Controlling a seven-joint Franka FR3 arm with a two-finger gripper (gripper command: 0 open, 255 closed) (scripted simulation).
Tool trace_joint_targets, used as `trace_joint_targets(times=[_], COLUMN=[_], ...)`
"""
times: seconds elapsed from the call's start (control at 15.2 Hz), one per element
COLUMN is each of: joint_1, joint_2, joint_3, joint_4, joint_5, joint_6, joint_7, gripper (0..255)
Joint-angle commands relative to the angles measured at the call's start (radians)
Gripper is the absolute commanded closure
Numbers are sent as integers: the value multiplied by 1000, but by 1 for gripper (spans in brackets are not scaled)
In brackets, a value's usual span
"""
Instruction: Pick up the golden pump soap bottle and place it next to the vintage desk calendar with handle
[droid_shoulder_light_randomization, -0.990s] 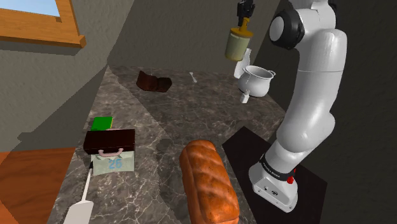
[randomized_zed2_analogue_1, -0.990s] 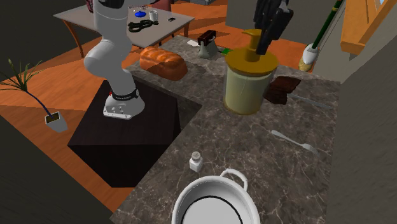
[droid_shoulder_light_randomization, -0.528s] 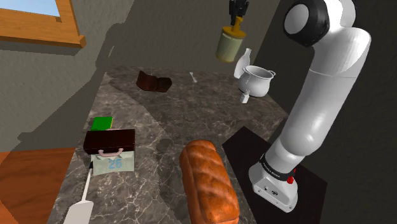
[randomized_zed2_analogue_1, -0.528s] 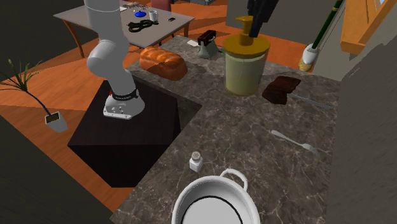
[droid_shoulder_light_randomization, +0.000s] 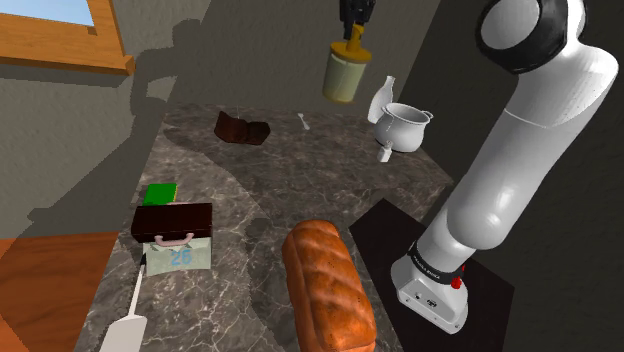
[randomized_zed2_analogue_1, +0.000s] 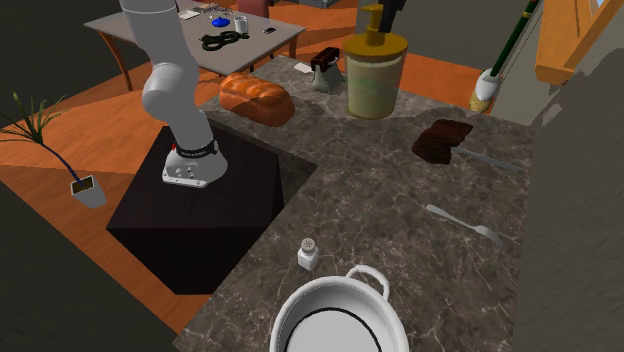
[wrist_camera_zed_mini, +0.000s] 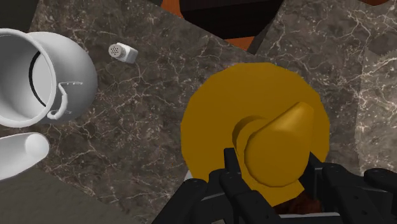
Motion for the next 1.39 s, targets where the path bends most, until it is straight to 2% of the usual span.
trace_joint_targets(times=[0.0, 0.66, 0.99, 1.32], joint_1=[32, 165, 228, 292], joint_2=[-21, -43, -9, 58], joint_3=[25, 143, 198, 249], joint_4=[-25, -48, -2, 88], joint_5=[-3, 11, 25, 37], joint_6=[3, -6, -20, -44], joint_7=[57, 312, 434, 552], gripper=[255, 255, 255, 255])
